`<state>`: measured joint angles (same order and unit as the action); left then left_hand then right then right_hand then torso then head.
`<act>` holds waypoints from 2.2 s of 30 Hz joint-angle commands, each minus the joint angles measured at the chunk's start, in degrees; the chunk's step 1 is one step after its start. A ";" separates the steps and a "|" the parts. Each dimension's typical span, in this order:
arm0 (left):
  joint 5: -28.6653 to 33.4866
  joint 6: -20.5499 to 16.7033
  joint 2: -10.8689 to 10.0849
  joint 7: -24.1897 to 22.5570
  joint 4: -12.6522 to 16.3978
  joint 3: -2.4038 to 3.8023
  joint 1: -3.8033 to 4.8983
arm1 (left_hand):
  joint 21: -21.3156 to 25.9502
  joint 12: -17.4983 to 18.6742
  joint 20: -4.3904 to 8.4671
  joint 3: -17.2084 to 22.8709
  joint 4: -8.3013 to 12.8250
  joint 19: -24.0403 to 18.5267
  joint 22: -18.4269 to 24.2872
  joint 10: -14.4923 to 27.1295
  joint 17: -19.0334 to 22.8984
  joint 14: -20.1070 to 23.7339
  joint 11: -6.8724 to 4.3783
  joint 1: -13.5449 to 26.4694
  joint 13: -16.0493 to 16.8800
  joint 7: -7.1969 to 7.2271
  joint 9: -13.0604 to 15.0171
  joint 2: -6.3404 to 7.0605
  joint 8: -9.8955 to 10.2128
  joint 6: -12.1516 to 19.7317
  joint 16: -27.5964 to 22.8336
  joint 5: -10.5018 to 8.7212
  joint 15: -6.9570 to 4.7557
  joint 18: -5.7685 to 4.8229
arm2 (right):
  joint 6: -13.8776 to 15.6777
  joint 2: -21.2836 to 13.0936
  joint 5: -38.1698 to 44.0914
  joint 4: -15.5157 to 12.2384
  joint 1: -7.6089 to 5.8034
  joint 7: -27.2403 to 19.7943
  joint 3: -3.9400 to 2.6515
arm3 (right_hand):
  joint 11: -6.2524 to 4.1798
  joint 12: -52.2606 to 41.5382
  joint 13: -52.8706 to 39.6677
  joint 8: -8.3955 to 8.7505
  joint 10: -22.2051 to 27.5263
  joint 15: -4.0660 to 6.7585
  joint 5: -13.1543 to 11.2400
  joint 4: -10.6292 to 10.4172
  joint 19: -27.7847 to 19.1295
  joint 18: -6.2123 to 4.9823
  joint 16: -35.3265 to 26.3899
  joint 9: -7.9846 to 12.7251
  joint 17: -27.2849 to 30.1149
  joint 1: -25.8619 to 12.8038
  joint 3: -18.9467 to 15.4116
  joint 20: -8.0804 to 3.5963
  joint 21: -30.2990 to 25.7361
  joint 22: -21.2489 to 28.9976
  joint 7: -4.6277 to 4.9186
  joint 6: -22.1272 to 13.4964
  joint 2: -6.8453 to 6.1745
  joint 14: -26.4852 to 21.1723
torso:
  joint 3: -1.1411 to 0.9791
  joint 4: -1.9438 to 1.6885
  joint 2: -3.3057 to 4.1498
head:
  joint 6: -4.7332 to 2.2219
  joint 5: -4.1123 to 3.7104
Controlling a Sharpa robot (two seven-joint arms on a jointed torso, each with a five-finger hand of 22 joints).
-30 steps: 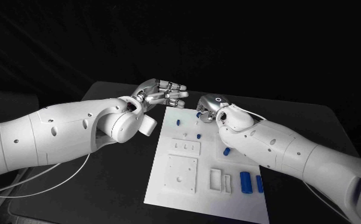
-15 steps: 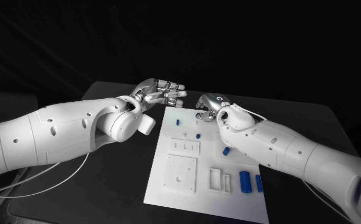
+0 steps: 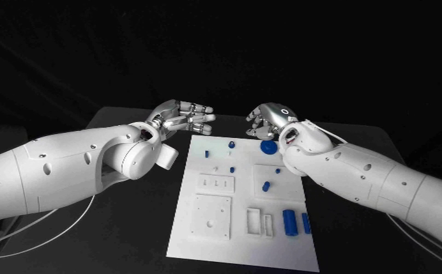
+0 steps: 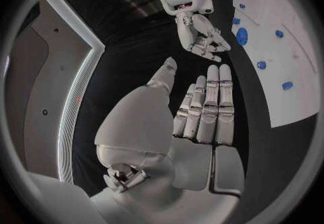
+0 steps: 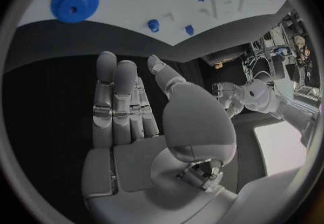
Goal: Assemble the parts on the task board
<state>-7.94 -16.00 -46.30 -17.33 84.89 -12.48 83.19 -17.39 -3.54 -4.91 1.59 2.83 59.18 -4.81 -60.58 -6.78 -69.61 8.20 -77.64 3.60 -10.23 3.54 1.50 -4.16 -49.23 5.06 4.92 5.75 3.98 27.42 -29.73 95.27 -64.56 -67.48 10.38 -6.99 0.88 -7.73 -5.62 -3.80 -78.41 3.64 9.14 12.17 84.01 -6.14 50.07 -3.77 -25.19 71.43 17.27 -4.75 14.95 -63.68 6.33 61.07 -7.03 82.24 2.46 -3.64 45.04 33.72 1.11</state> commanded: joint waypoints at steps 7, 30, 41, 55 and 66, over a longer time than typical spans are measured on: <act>-0.14 0.96 -0.14 -0.90 -0.53 -0.11 -0.03 | -0.15 0.11 0.03 0.04 0.19 -0.16 0.07 -1.02 0.09 -0.26 -0.03 0.01 -0.01 0.12 0.11 -0.33 -0.37 -0.73 0.18 0.18 0.05 0.45 | -8.29 -6.05 -4.37 -3.15 -0.11 -2.11 -2.41 | -1.63 -40.05 -34.68 0.18 12.07 1.20 4.78 -0.31 2.01 1.94 5.56 -0.09 -10.25 0.79 -10.66 -1.39 5.61 -4.58 -0.79 0.18 2.61 -1.11 | -0.79 1.94 -1.00 | 0.11 -0.77; -0.07 1.95 0.66 -1.03 -2.05 -0.14 -0.75 | -0.12 0.13 0.01 -0.30 0.51 -0.16 0.08 -0.04 0.13 -0.19 0.20 0.20 -0.03 0.02 0.09 -0.57 -0.20 -0.27 0.18 0.15 0.14 0.45 | -16.81 -1.65 -4.94 6.04 2.23 -3.37 -2.73 | -0.55 -51.09 -50.88 0.20 9.58 0.22 6.02 -1.73 2.64 1.07 10.18 -0.08 -31.07 0.81 -14.60 -0.33 19.37 -15.11 0.43 -5.15 3.63 0.42 | -1.69 1.69 -0.83 | -0.16 -2.30; -0.07 2.09 0.83 -1.01 -2.04 -0.14 -0.79 | -0.08 0.12 -0.04 -0.31 0.53 -0.20 0.10 0.12 0.13 -0.16 0.24 0.21 -0.02 0.00 0.09 -0.54 -0.22 -0.23 0.18 0.12 0.17 0.48 | -16.79 0.60 -4.40 9.63 2.63 -3.20 -2.58 | -0.47 -51.91 -51.90 0.18 9.30 0.09 6.02 -1.49 2.68 0.89 10.51 -0.08 -32.06 1.01 -14.63 -0.17 21.30 -15.63 0.54 -5.49 4.05 0.52 | -1.59 1.57 -0.74 | -0.16 -2.36; -0.07 2.21 0.69 -0.80 -1.71 -0.14 -0.78 | 0.02 0.11 -0.10 -0.28 0.05 -0.19 0.13 0.16 0.12 -0.10 0.26 0.58 -0.01 0.00 0.09 -0.47 -0.26 -0.18 0.22 0.11 0.20 0.51 | -15.79 2.41 -3.68 12.82 2.67 -2.97 -2.40 | -0.43 -51.74 -51.85 0.18 9.39 0.03 6.32 -1.14 2.62 0.88 10.38 -0.08 -32.25 0.97 -14.52 -0.11 22.42 -15.81 0.60 -5.76 4.35 0.56 | -1.70 1.64 -0.74 | -0.24 -2.35; -0.07 2.15 0.70 -0.62 -1.52 -0.14 -0.77 | 0.07 0.12 -0.11 -0.14 -0.09 -0.18 0.14 0.24 0.11 -0.09 0.28 0.45 -0.02 -0.03 0.06 -0.28 -0.20 0.13 0.23 0.12 0.21 0.51 | -16.51 3.94 -4.02 14.64 2.68 -3.60 -2.38 | -0.63 -51.51 -51.67 0.18 9.48 0.13 6.31 -0.79 2.48 0.86 10.21 -0.04 -32.33 0.81 -14.60 -0.14 22.90 -15.82 0.41 -6.02 4.70 0.59 | -1.68 1.59 -0.63 | -0.06 -2.06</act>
<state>-7.92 -14.80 -45.66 -17.47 83.20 -12.64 82.42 -17.39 -3.54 -4.91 1.44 2.98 59.18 -4.73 -60.69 -6.73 -69.61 8.60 -77.27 3.60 -10.22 3.57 1.13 -4.16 -49.64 5.06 4.92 5.75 3.98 11.52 -25.94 90.92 -50.12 -64.81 7.51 -9.38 0.31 -59.41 -57.35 -3.78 -68.90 3.88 15.33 11.00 83.93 -4.38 60.29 -3.82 -57.47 72.10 2.70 -5.21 37.47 -74.93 6.75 55.29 -2.86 82.59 0.70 -2.00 44.34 33.56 -1.03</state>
